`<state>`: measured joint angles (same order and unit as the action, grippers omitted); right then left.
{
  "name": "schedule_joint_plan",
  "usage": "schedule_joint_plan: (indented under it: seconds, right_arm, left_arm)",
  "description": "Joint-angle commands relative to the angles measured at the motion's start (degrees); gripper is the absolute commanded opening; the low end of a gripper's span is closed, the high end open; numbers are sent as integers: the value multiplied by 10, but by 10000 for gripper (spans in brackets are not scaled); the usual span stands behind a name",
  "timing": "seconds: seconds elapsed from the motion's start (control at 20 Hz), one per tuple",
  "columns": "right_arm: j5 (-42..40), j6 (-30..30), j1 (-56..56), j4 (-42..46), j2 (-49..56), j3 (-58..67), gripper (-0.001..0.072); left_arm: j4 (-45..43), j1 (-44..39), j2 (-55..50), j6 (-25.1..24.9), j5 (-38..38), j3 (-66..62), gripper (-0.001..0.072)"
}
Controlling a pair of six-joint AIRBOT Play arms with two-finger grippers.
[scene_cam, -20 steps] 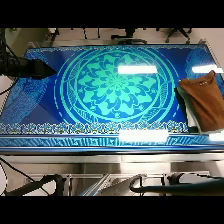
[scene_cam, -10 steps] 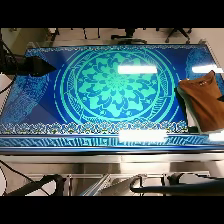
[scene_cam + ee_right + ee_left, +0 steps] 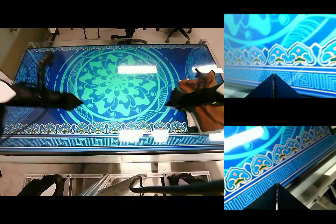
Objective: Fold the shirts.
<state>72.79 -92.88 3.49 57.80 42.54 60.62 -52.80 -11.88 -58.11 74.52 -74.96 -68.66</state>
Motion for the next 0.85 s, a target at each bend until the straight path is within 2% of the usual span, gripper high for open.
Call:
schedule_joint_plan:
  seconds: [0.0, 0.3, 0.8]
  right_arm:
    - [-124, 8, -112, 10, -59, -139, 22]
    - [-102, 6, -129, 0, -57, -182, 22]
    - [-102, 12, -129, 0, -57, -182, 22]
  left_arm:
    - [-2, -58, 50, -2, 75, 131, 15]
    - [-1, -75, 54, -2, 97, 198, 15]
    - [3, -75, 54, -1, 107, 202, 15]
